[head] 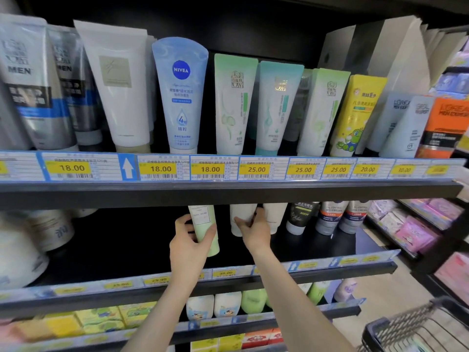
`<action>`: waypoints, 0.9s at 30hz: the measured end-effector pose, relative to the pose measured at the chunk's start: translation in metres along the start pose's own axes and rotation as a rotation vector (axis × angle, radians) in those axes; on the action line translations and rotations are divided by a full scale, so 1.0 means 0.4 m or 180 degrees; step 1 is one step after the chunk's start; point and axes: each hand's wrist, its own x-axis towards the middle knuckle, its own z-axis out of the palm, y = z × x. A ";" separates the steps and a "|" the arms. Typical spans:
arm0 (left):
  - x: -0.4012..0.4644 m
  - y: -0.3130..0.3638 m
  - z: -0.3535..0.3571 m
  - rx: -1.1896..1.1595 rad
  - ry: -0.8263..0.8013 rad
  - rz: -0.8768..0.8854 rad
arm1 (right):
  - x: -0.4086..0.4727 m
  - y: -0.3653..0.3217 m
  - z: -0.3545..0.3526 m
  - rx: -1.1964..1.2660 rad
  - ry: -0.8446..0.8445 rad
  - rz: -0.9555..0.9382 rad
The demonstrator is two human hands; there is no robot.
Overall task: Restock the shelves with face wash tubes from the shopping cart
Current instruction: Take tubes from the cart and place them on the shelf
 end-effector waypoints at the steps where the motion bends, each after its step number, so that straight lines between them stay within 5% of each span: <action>1: -0.001 -0.001 -0.001 0.0023 -0.0016 -0.0003 | 0.000 0.001 0.000 0.0010 -0.0008 0.0003; 14: 0.014 -0.006 -0.003 0.0236 -0.0178 -0.0275 | -0.028 -0.034 -0.052 -0.0342 -0.0212 0.0203; 21: 0.033 -0.004 -0.002 0.0257 -0.0277 -0.0440 | -0.100 0.047 -0.127 -0.2015 0.0937 -0.1771; 27: 0.075 0.017 0.029 0.0703 -0.0409 -0.0509 | -0.107 0.102 -0.140 -0.2346 0.0858 -0.1951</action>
